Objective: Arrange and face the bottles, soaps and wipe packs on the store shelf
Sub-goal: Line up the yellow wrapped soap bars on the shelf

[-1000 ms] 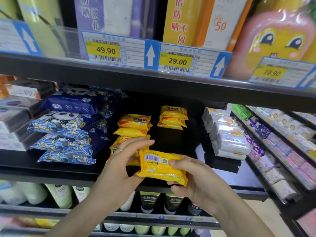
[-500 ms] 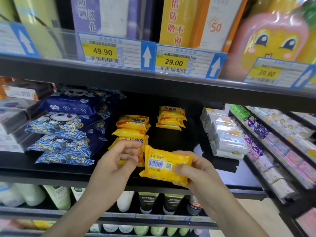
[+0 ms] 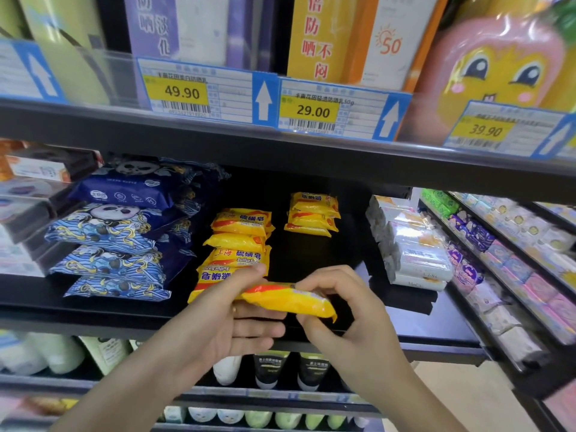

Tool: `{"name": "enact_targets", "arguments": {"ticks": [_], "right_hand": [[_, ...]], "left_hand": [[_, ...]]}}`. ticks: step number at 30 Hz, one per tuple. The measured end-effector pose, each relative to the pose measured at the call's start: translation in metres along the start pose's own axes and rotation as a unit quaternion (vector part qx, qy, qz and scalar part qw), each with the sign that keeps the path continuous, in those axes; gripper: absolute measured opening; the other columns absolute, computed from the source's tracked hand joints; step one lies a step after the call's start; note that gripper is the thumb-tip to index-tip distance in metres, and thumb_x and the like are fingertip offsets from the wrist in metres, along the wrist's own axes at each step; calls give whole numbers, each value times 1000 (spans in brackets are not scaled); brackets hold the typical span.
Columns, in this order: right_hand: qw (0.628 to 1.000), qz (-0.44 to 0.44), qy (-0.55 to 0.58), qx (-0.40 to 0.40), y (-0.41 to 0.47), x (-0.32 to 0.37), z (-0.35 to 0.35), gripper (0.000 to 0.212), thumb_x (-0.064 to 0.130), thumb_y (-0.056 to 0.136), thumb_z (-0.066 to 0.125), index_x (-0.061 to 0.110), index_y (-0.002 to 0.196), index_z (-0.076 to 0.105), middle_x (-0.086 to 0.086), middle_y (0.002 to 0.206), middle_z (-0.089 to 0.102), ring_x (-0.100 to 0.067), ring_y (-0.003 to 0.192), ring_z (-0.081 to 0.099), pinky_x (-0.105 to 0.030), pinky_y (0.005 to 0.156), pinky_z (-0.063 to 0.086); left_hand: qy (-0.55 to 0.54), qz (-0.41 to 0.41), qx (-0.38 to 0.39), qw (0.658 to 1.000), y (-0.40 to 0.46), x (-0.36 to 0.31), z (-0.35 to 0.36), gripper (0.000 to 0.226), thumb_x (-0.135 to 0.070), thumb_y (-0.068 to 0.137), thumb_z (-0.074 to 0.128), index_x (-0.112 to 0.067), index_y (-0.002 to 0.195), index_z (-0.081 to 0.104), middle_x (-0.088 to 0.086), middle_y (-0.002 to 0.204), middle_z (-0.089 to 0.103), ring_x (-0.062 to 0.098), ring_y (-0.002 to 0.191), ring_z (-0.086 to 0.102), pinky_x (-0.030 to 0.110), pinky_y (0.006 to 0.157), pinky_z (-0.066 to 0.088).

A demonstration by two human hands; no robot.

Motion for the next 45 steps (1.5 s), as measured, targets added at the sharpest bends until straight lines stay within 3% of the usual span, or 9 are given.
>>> {"name": "enact_targets", "arguments": {"ticks": [3,9,18,21,25,31,34,40,45], "right_hand": [[998,-25,-49,29,-1,-3,6,46,-3,81,77,33,108,69,12,120,58,-18,117,59,-21,92,46],[976,-20,-177,127,1,-8,24,38,47,85,73,45,116,52,32,142,35,-6,131,42,-37,103,42],[974,-52,-195,108,43,-9,42,45,29,83,75,44,120,55,25,119,54,-9,111,50,-39,96,44],[973,-44,-200,106,66,-12,53,44,27,82,74,41,120,56,21,120,54,-11,115,48,-42,102,42],[958,-50,-251,130,84,-15,80,41,30,86,72,38,122,56,20,124,54,-11,120,41,-41,107,35],[942,-76,-302,122,82,-28,104,36,37,90,65,33,125,59,15,142,52,-14,135,32,-43,110,34],[943,-76,-303,114,79,-30,103,41,43,91,63,34,131,58,13,153,41,-15,142,26,-40,113,32],[965,-55,-254,41,80,-44,61,33,41,92,64,33,124,64,16,133,53,-12,125,44,-37,105,42],[966,-25,-253,-51,94,-74,3,20,25,92,71,26,112,71,9,116,62,-17,115,56,-32,100,45]], "left_hand": [[-33,27,-41,998,4,1,-5,49,-26,73,77,-10,119,70,20,99,78,32,82,78,33,63,65],[-7,57,-97,994,5,4,-21,31,-7,86,77,-17,113,66,15,100,77,24,81,77,34,64,61],[12,107,-154,982,-6,7,-53,19,-17,99,63,-21,118,64,3,100,80,22,90,78,44,78,61],[245,200,-206,926,-19,6,-69,21,-19,98,63,-35,111,64,-17,97,76,3,93,71,33,88,58],[543,269,-261,752,-28,9,-74,25,-42,92,61,-44,117,61,-25,104,60,-2,94,62,26,81,54],[576,280,-244,728,-33,13,-73,21,-35,81,73,-41,100,66,-24,92,59,-10,63,42,7,52,30],[571,290,-247,728,-32,11,-73,22,-34,82,74,-43,99,65,-25,93,59,-4,73,50,5,52,27],[586,350,-229,694,-21,1,-50,34,-43,89,53,-41,123,56,-25,112,57,6,98,51,21,78,47],[612,377,-218,660,-4,-9,-20,39,-39,87,55,-36,126,59,-17,128,58,15,116,53,35,96,43]]}}
Point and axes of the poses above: each hand's wrist, its own y-axis towards the middle knuckle, its own z-axis out of the palm, x = y × z, the point moved 6 cm from there along y, towards the middle knuckle
